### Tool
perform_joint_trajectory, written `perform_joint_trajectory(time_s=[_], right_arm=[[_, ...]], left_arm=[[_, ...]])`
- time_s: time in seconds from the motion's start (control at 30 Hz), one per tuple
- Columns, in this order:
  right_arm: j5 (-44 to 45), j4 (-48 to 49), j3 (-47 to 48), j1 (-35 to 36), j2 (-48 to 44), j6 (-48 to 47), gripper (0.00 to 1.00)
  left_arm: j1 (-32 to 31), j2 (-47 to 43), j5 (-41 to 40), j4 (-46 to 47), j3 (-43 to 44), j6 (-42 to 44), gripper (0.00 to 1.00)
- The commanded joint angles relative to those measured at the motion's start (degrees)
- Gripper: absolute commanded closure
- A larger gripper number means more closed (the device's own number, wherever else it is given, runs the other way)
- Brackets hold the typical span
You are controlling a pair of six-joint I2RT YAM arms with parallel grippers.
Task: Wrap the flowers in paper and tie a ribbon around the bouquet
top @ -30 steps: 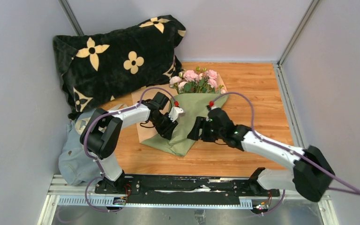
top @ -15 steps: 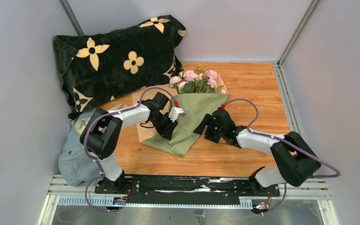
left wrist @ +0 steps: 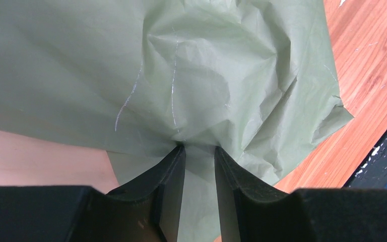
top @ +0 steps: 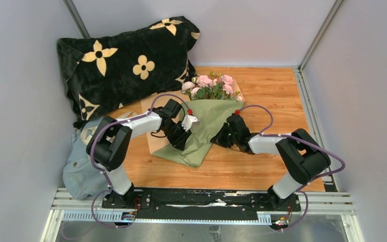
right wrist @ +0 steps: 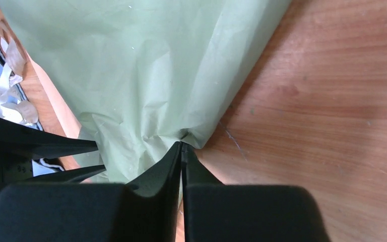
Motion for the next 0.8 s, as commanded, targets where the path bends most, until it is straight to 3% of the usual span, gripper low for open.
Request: perform_joint_trajectory(time_s=[0.0,0.33,0.63,0.67,0.77], right_arm=[[2.3,-2.4,-1.9,-1.1,-1.0,-1.0,1.00],[4.9,-7.7,-10.1,-6.5,-11.8,-3.3,1.00],[8.4,-22.1,-17.7,-11.3,-31.1,-5.5,1.00],[9.5,-24.1,-17.8,-11.4,-33.1,-6.4,0.98],[14.0,-31.4,-15.4,-11.6,-37.7,-9.6,0.74]], left_arm=[[-1.6,3.8,-3.0,-0.6,0.4,1.0,0.63],[-9.3,7.7,-5.8,-0.8,6.1,0.0,0.64],[-18.5,13.1,-6.2,-1.4,11.8,-0.6,0.64],[-18.6,13.5,-5.8,-1.5,12.3,-0.7,0.64],[-18.7,14.1,-6.2,-2.1,12.8,-0.7,0.64]])
